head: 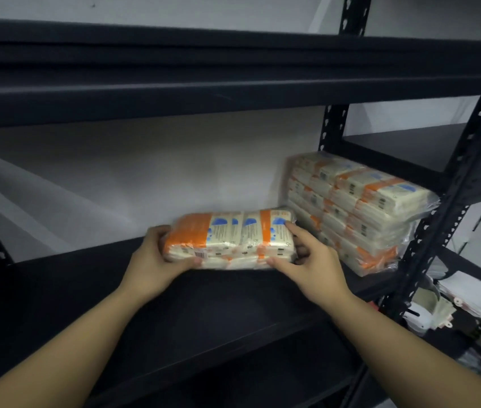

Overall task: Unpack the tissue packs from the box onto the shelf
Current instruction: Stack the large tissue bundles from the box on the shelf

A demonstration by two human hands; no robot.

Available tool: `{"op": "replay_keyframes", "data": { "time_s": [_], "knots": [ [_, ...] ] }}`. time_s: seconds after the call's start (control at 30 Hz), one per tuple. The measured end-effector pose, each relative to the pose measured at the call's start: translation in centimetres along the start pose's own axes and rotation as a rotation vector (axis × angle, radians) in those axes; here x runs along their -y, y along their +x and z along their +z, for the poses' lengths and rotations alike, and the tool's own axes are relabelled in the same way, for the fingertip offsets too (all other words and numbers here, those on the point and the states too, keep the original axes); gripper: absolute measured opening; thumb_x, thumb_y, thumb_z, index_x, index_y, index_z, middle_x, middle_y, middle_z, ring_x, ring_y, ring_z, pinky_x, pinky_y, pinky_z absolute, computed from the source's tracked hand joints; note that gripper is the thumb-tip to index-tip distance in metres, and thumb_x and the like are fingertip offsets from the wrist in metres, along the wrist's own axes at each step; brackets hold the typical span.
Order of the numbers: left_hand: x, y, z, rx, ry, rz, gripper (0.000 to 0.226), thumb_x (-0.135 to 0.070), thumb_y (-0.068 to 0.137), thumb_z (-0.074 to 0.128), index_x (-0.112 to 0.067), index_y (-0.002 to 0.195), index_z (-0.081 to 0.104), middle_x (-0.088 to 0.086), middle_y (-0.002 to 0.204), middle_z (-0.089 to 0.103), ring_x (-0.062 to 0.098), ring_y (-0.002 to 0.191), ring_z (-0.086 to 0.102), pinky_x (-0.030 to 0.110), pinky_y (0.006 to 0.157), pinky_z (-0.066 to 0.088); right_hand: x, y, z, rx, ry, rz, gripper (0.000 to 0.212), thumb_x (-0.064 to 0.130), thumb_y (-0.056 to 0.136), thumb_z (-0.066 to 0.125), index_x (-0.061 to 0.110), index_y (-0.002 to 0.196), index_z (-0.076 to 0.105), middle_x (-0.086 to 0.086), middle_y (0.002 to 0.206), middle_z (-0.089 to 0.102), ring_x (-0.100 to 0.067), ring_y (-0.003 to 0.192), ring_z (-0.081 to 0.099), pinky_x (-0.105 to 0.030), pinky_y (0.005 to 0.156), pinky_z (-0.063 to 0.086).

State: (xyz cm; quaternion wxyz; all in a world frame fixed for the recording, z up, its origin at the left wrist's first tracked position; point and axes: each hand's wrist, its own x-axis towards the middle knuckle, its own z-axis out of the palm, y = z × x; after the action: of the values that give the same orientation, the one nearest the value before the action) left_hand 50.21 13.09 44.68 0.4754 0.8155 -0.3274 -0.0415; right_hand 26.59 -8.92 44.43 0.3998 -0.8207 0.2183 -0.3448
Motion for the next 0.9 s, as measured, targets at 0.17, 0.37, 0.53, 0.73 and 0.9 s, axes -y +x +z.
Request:
{"op": "replay_keyframes", "data": {
  "time_s": [0.17,0.37,0.53,0.73,0.9],
  "knots": [
    [-5.7,7.5,1.7,0.118,-0.177,0.126,0.075,-0.040,0.058,0.103,-0.010,0.117,0.068,0.005,0.107,0.078,0.020,0.099,0.076,0.037,0.086,0.061,3.3,2.9,-5.6,-0.196,-0.142,-0.110,0.074,0.041,0.080,0.086,0.037,0.147,0.053,0.022,0.128,0.067,0.005,0.116,0.061,-0.023,0.099,0.054],
    [-15.1,12.8,6.5,0.277,-0.358,0.299,0.047,-0.010,0.072,0.093,-0.022,0.112,0.073,-0.004,0.107,0.079,0.013,0.102,0.074,0.032,0.090,0.058,4.5,4.3,-13.0,-0.347,-0.367,-0.181,0.076,0.052,0.083,0.077,0.034,0.151,0.048,0.014,0.124,0.065,-0.008,0.114,0.061,-0.037,0.096,0.055],
    [-20.3,16.9,11.8,0.375,-0.419,0.335,0.051,-0.015,0.076,0.092,-0.018,0.122,0.071,-0.005,0.115,0.078,0.012,0.110,0.072,0.038,0.101,0.055,3.1,4.4,-17.2,-0.443,-0.407,-0.115,0.077,0.053,0.083,0.078,0.038,0.152,0.047,0.016,0.110,0.066,-0.010,0.112,0.062,-0.042,0.099,0.054],
    [-23.6,19.8,16.1,0.462,-0.462,0.400,0.059,-0.020,0.079,0.088,-0.016,0.135,0.067,0.003,0.130,0.072,0.020,0.123,0.067,0.047,0.109,0.051,1.4,5.2,-19.2,-0.489,-0.411,-0.060,0.074,0.053,0.083,0.079,0.036,0.150,0.051,0.015,0.107,0.070,-0.013,0.112,0.065,-0.044,0.101,0.054],
    [-23.5,20.8,17.9,0.502,-0.459,0.320,0.048,-0.011,0.083,0.083,-0.015,0.128,0.069,0.002,0.124,0.074,0.018,0.117,0.069,0.037,0.102,0.054,0.5,5.4,-19.3,-0.477,-0.422,-0.027,0.074,0.053,0.082,0.080,0.033,0.148,0.053,0.015,0.101,0.067,-0.013,0.108,0.065,-0.044,0.098,0.055]
  ]
}}
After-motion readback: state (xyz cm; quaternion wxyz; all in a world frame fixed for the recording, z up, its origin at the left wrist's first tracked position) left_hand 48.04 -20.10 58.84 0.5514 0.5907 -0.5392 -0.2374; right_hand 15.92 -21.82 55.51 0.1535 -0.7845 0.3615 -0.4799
